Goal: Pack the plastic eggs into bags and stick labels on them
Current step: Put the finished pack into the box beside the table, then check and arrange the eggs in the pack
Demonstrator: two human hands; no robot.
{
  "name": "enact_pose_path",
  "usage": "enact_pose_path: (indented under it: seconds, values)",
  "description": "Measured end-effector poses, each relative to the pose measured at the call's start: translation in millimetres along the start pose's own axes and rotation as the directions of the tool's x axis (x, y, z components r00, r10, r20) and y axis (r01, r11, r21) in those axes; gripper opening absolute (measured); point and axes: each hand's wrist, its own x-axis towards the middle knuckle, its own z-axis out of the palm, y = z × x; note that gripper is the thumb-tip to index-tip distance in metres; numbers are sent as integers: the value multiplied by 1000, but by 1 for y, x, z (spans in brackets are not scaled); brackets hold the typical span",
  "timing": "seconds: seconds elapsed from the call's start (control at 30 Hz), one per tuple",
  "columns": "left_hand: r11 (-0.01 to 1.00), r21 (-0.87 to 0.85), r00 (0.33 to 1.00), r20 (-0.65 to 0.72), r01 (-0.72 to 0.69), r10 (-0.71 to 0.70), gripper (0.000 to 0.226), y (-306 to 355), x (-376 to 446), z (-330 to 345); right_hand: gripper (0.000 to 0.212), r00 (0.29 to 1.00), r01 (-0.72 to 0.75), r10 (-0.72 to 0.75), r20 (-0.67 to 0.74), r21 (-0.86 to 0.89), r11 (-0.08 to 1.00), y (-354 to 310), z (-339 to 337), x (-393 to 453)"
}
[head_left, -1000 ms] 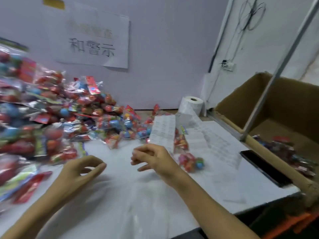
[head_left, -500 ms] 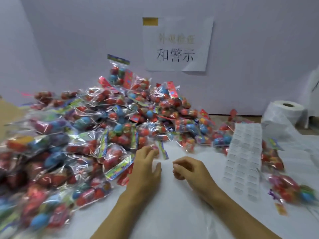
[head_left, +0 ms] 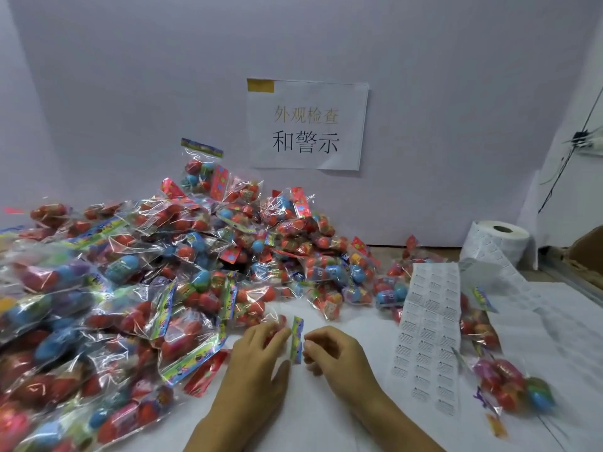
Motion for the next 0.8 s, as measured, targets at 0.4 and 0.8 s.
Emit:
enact_pose_path:
  seconds: [0.4,0.8]
  values:
    - [952,-285,930,-368,-112,-1,13,3,5,-5,27,995,-93,97,-14,162,982,-5,0,1]
    - [814,-562,940,-180,144,-291,10,2,6,-3,19,983,-144,175,-63,337,930,-3,-6,1]
